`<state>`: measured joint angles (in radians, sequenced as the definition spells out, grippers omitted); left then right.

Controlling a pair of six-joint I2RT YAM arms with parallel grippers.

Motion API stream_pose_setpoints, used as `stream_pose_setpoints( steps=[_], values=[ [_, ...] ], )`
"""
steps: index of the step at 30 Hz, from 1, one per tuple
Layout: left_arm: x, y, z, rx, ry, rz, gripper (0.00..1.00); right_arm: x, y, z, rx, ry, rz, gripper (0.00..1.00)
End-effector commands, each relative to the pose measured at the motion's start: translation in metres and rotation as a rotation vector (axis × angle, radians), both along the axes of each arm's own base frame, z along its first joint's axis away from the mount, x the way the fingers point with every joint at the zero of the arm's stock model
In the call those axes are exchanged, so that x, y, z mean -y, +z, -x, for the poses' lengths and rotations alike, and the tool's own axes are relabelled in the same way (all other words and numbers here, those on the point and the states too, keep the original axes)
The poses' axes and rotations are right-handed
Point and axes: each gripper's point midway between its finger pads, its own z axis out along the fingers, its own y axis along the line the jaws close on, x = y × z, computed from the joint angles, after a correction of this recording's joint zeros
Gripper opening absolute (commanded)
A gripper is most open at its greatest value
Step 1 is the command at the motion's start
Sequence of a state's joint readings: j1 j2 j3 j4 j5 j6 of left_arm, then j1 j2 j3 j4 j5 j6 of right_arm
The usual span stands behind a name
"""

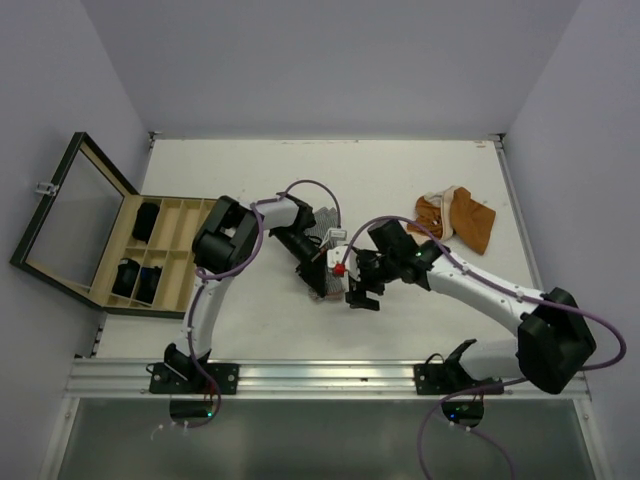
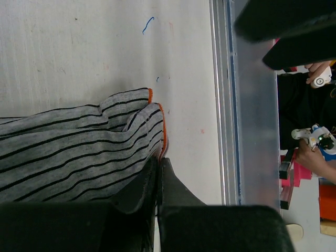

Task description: Roll the underwear

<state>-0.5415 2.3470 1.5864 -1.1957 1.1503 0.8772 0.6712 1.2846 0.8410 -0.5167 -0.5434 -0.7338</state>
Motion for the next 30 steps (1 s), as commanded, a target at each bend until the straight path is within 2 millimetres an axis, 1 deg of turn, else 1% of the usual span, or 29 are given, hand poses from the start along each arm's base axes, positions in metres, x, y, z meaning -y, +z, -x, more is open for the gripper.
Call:
stream_pose_setpoints(
  steps=[1,2,3,4,6,8,9,11,12,14,17,19,20,21,23,24,25,26,30],
  values=[
    [-0.009,-0.033,-0.008,0.086,-0.049,-0.046,0.0,-0.023,-0.005,-0.031,0.177,0.039,-0.013,0.86],
    [-0.009,-0.033,-0.01,0.087,-0.046,-0.045,0.0,-0.029,-0.008,-0.026,0.182,0.069,-0.014,0.87],
    [-0.011,-0.034,-0.008,0.085,-0.048,-0.051,0.0,-0.034,-0.008,-0.028,0.216,0.095,-0.019,0.87],
    [-0.012,-0.033,-0.008,0.081,-0.048,-0.053,0.0,-0.037,-0.014,-0.024,0.228,0.117,-0.005,0.87],
    [-0.013,-0.034,-0.007,0.075,-0.049,-0.056,0.0,-0.044,-0.013,-0.028,0.266,0.127,-0.022,0.86],
    [-0.015,-0.033,-0.006,0.067,-0.047,-0.057,0.0,-0.047,-0.018,-0.025,0.259,0.142,-0.03,0.85],
    [-0.015,-0.033,-0.006,0.066,-0.047,-0.058,0.0,-0.051,-0.018,-0.026,0.27,0.143,-0.046,0.84],
    [-0.015,-0.033,-0.007,0.067,-0.046,-0.059,0.0,-0.051,-0.029,-0.023,0.262,0.152,-0.04,0.82],
    [-0.015,-0.033,-0.007,0.066,-0.043,-0.06,0.0,-0.055,-0.028,-0.025,0.283,0.153,-0.058,0.81],
    [-0.016,-0.033,-0.007,0.063,-0.042,-0.061,0.0,-0.055,-0.037,-0.024,0.278,0.155,-0.05,0.8],
    [-0.017,-0.033,-0.006,0.06,-0.041,-0.063,0.0,-0.059,-0.04,-0.028,0.303,0.153,-0.059,0.75],
    [-0.018,-0.034,-0.006,0.059,-0.041,-0.067,0.0,-0.068,-0.038,-0.037,0.328,0.149,-0.081,0.74],
    [-0.018,-0.034,-0.006,0.056,-0.041,-0.07,0.0,-0.069,-0.04,-0.037,0.311,0.151,-0.077,0.73],
    [-0.019,-0.034,-0.006,0.053,-0.039,-0.071,0.0,-0.07,-0.046,-0.034,0.281,0.16,-0.068,0.72],
    [-0.02,-0.035,-0.007,0.052,-0.036,-0.073,0.0,-0.075,-0.047,-0.034,0.274,0.169,-0.064,0.68],
    [-0.02,-0.035,-0.007,0.051,-0.035,-0.075,0.0,-0.077,-0.048,-0.033,0.273,0.179,-0.059,0.65],
    [-0.022,-0.036,-0.007,0.049,-0.029,-0.077,0.0,-0.077,-0.054,-0.031,0.256,0.188,-0.039,0.62],
    [-0.022,-0.036,-0.008,0.046,-0.021,-0.079,0.0,-0.079,-0.057,-0.032,0.248,0.193,-0.027,0.58],
    [-0.025,-0.038,-0.011,0.039,-0.009,-0.081,0.0,-0.082,-0.066,-0.03,0.231,0.207,-0.009,0.54]
  ],
)
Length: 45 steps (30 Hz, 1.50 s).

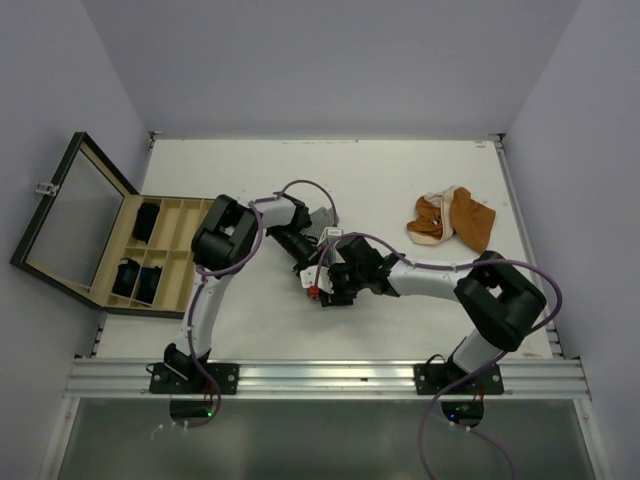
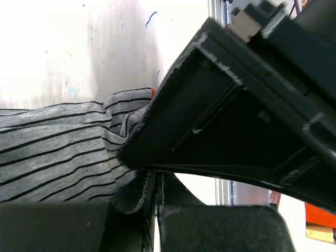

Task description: Roll the underwear

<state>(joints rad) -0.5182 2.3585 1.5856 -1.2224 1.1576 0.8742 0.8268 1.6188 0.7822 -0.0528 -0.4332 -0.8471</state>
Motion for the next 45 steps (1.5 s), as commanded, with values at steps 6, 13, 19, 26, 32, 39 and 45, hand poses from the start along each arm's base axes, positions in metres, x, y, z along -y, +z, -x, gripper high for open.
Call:
stream_pose_setpoints(
  steps=[6,13,19,26,32,39,45],
  values=[
    [-0.025,-0.038,-0.009,0.07,-0.014,-0.067,0.0,-0.016,-0.018,-0.001,0.0,0.037,0.017,0.38],
    [-0.022,0.002,-0.019,0.211,0.062,-0.005,0.13,-0.03,-0.024,0.006,-0.119,0.019,-0.006,0.02],
    [-0.022,0.059,-0.041,0.368,0.15,0.06,0.34,-0.031,-0.027,0.025,-0.271,0.01,0.009,0.0],
    [-0.06,0.115,-0.085,0.604,0.357,0.04,0.38,-0.033,-0.024,0.044,-0.51,-0.036,0.023,0.0],
    [-0.11,0.142,-0.093,0.986,0.493,-0.026,0.4,-0.037,-0.025,0.033,-0.772,-0.141,0.014,0.0],
    [-0.125,0.107,-0.043,1.254,0.322,-0.017,0.42,-0.043,-0.04,0.003,-1.063,-0.289,0.025,0.0],
    [-0.099,0.086,-0.013,1.468,0.111,0.018,0.43,-0.05,-0.054,-0.005,-1.213,-0.359,0.068,0.0]
  ],
)
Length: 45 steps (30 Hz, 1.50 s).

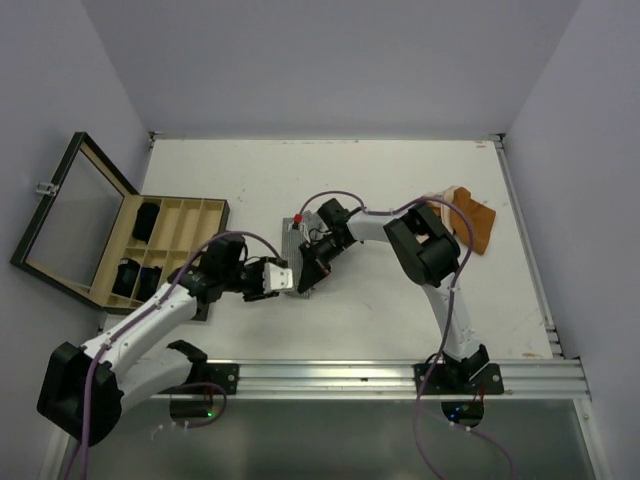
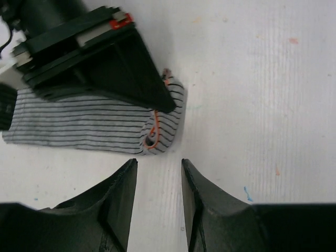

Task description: Roll the underwear

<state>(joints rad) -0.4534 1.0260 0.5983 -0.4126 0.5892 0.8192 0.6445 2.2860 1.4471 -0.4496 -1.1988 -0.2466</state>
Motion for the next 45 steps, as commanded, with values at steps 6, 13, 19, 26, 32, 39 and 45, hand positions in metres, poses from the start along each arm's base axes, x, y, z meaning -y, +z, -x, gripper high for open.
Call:
stream_pose_setpoints(
  steps=[6,13,19,26,32,39,45],
  values=[
    [0.024,-0.006,-0.006,0.355,-0.183,-0.099,0.43,0.014,-0.063,-0.006,-0.194,-0.075,0.299,0.0],
    [0.03,-0.036,-0.012,0.4,-0.212,-0.183,0.43,0.017,-0.07,-0.005,-0.252,-0.088,0.33,0.0],
    [0.031,-0.064,-0.033,0.374,-0.142,-0.246,0.42,0.021,-0.074,-0.004,-0.243,-0.078,0.343,0.0],
    [0.027,-0.089,-0.014,0.18,-0.184,-0.312,0.03,0.02,-0.065,-0.015,-0.207,-0.124,0.334,0.13],
    [0.02,-0.104,0.017,-0.074,-0.243,-0.387,0.0,0.029,-0.016,-0.068,-0.07,-0.256,0.318,0.41],
    [0.02,-0.123,0.039,-0.406,-0.262,-0.455,0.0,0.091,0.074,-0.141,0.211,-0.501,0.303,0.83],
    [0.028,-0.12,0.038,-0.69,-0.242,-0.376,0.0,0.138,0.139,-0.118,0.498,-0.551,0.256,0.84]
  ],
)
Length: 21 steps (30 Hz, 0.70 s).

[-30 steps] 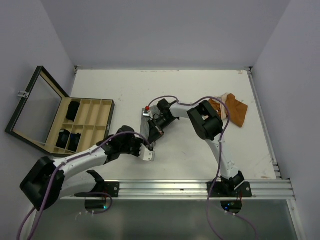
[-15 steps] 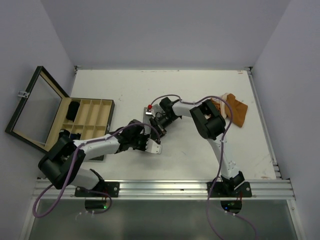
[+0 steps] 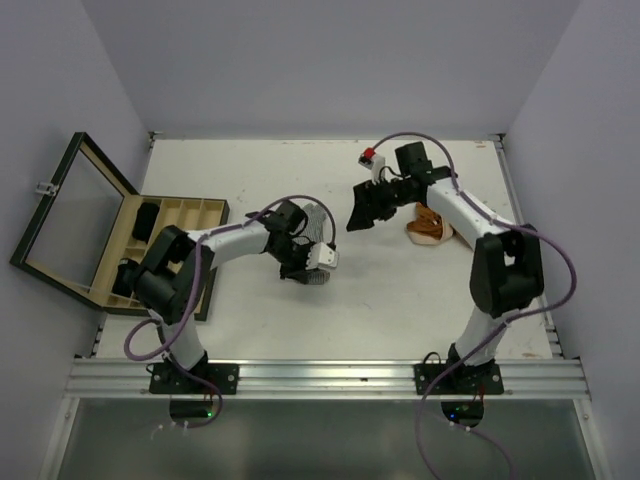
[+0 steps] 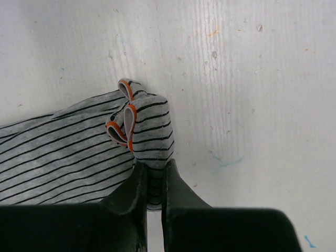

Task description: Roll the underwear

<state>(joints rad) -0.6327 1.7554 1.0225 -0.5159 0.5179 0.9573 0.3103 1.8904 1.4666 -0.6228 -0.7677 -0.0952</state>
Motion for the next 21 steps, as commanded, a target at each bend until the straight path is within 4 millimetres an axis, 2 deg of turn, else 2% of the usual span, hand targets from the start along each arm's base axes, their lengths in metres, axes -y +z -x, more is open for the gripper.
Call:
stream_pose_setpoints(
  steps=[1,2,3,4,5,7,11,13,14,15,16,17,19,20,21],
  values=[
    [-0.035,-0.035,0.067,-0.456,0.043,-0.14,0.0,0.013,0.041,0.02,0.261,0.07,0.054,0.82],
    [-0.037,-0.034,0.068,-0.505,0.056,-0.134,0.0,0.016,0.049,0.027,0.294,0.081,0.056,0.8],
    [-0.038,-0.039,0.069,-0.536,0.064,-0.144,0.0,0.02,0.047,0.037,0.311,0.099,0.061,0.78],
    [-0.034,-0.037,0.063,-0.538,0.067,-0.13,0.0,0.022,0.066,0.046,0.389,0.132,0.04,0.74],
    [-0.036,-0.041,0.064,-0.575,0.076,-0.139,0.0,0.024,0.061,0.057,0.395,0.151,0.039,0.72],
    [-0.031,-0.042,0.058,-0.593,0.092,-0.146,0.0,0.024,0.074,0.071,0.495,0.21,0.037,0.63],
    [-0.029,-0.052,0.063,-0.69,0.125,-0.18,0.0,0.017,0.056,0.105,0.607,0.365,0.134,0.57],
    [-0.025,-0.052,0.059,-0.702,0.139,-0.177,0.0,0.012,0.051,0.114,0.653,0.414,0.149,0.56],
    [-0.025,-0.051,0.06,-0.714,0.138,-0.185,0.0,0.002,0.055,0.119,0.704,0.438,0.131,0.56],
    [-0.025,-0.053,0.062,-0.727,0.134,-0.201,0.0,0.002,0.041,0.123,0.703,0.451,0.148,0.56],
    [-0.023,-0.053,0.059,-0.719,0.118,-0.201,0.0,-0.003,0.036,0.126,0.716,0.464,0.151,0.57],
    [-0.027,-0.054,0.062,-0.744,0.117,-0.221,0.0,-0.015,0.028,0.131,0.727,0.502,0.148,0.57],
    [-0.029,-0.057,0.061,-0.744,0.118,-0.238,0.0,-0.025,0.015,0.135,0.718,0.531,0.177,0.58],
    [-0.032,-0.058,0.064,-0.763,0.116,-0.253,0.0,-0.039,0.013,0.14,0.732,0.56,0.162,0.59],
    [-0.033,-0.059,0.066,-0.769,0.111,-0.258,0.0,-0.045,0.0,0.141,0.699,0.576,0.171,0.59]
  ],
)
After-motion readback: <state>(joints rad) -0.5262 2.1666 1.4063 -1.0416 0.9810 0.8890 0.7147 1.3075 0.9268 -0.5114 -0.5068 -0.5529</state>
